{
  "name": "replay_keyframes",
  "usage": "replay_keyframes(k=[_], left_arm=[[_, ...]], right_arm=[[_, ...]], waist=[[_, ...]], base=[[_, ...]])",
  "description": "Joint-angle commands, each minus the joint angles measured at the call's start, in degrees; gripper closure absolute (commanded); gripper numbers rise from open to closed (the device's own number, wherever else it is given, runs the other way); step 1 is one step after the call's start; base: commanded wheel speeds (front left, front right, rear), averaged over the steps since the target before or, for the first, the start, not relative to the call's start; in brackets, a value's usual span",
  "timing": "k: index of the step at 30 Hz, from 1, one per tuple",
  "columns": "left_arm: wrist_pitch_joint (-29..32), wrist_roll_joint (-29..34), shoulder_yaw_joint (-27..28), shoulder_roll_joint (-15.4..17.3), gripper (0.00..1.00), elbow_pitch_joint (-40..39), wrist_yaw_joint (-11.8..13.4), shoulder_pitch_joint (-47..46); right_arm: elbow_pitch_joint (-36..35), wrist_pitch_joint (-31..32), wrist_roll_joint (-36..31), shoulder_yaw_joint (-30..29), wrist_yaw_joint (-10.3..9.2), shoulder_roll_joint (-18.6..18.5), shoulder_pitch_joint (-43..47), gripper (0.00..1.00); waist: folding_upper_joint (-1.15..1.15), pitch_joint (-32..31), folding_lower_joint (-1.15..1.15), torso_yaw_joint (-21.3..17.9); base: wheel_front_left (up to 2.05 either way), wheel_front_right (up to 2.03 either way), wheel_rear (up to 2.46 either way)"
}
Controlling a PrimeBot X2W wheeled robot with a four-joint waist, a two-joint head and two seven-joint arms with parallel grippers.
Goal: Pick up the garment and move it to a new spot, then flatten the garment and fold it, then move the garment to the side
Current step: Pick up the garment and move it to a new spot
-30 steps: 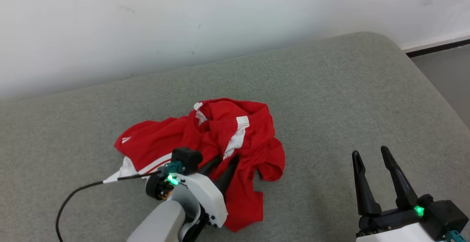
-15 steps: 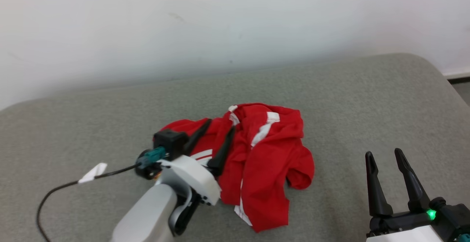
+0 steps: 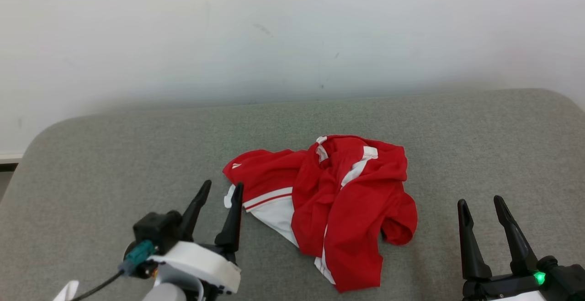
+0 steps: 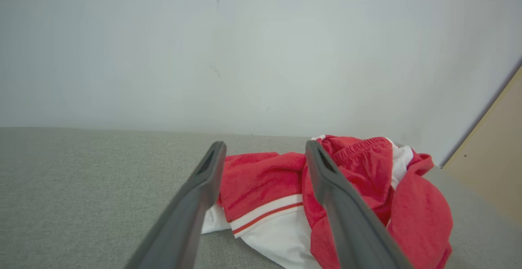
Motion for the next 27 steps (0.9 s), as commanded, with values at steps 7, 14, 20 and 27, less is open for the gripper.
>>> replay_keyframes(k=[7, 14, 20, 27], left_arm=[[-0.07, 3.13, 2.86, -3.04, 0.00, -4.95, 0.31, 6.67], [0.69, 4.86, 0.78, -4.15, 0.00, -1.81, -1.61, 1.08], [6.77, 4.30, -0.98, -4.87, 0.00, 4.65, -3.45, -7.30], [15.59, 2.27, -2.73, -6.32, 0.00, 15.44, -5.24, -15.91]], right_arm=[[-0.19, 0.03, 0.10, 0.12, -0.10, -0.18, 0.75, 0.00], [-0.10, 0.03, -0.31, 0.27, -0.10, -0.19, -0.25, 0.00], [-0.22, 0.03, -0.10, 0.40, -0.10, -0.20, -1.33, 0.00], [-0.41, 0.03, 0.63, 0.63, -0.10, -0.20, -2.40, 0.00]], waist=[[0.00, -0.28, 0.00, -1.00], [0.00, 0.38, 0.00, -2.23], [0.00, 1.54, 0.00, -4.71], [0.00, 3.31, 0.00, -8.11]], base=[[0.00, 0.00, 0.00], [0.00, 0.00, 0.00], [0.00, 0.00, 0.00], [0.00, 0.00, 0.00]])
